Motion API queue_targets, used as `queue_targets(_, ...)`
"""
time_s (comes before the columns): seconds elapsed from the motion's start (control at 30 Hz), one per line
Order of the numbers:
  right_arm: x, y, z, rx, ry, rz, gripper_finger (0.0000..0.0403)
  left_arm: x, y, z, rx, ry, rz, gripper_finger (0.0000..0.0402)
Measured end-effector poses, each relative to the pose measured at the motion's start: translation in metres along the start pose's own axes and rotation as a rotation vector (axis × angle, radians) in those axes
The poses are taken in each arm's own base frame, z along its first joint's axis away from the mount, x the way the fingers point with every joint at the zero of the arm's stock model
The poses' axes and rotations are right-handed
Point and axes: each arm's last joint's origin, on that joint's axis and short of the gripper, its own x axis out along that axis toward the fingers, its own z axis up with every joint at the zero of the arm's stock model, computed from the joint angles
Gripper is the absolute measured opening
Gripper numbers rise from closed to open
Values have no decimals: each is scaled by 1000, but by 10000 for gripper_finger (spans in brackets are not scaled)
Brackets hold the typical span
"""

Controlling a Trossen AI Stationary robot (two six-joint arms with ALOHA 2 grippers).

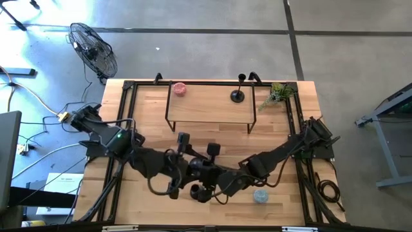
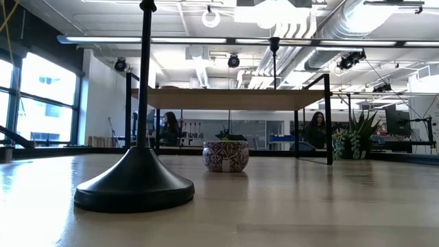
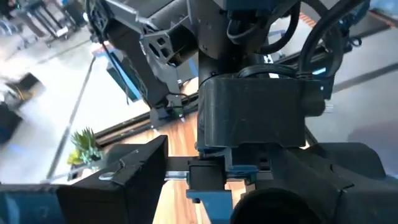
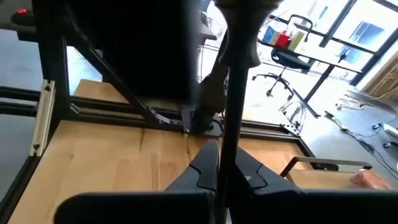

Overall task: Pick & Place candle stick holders
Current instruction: Put the left black candle holder on the shelf

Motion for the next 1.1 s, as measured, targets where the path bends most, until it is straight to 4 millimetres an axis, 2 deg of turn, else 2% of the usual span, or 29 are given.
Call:
queue_targets(0.4, -12, 5, 2, -14, -9, -31, 1, -21, -24, 17, 107, -101, 172, 269)
queue_targets(0.47, -9, 7, -6, -80, 32, -25, 0, -34, -22, 31, 39, -193, 223, 269)
queue_targets(0.57, -1, 17, -21, -133, 89, -38, 0, -50, -25, 40, 26, -228, 321, 269)
queue_targets(0.6, -3, 16, -21, -140, 92, -71, 0, -53, -28, 42, 29, -230, 352, 269)
queue_targets(0.7, -15, 5, -5, -53, 45, -98, 0, -56, -39, 43, 74, -202, 444, 269)
queue_targets(0.77, -19, 5, -4, -61, 47, -115, 0, -61, -41, 45, 74, -187, 497, 269)
queue_targets(0.87, -24, 8, -7, -97, 59, -126, 0, -81, -37, 49, 49, -148, 581, 269)
queue_targets(1.0, -62, -7, 18, -67, -23, -186, 0, -93, -40, 43, 61, -6, 728, 269)
queue_targets(1.1, -89, -15, 29, -43, -60, -189, 0, -104, -39, 39, 67, -5, 716, 269)
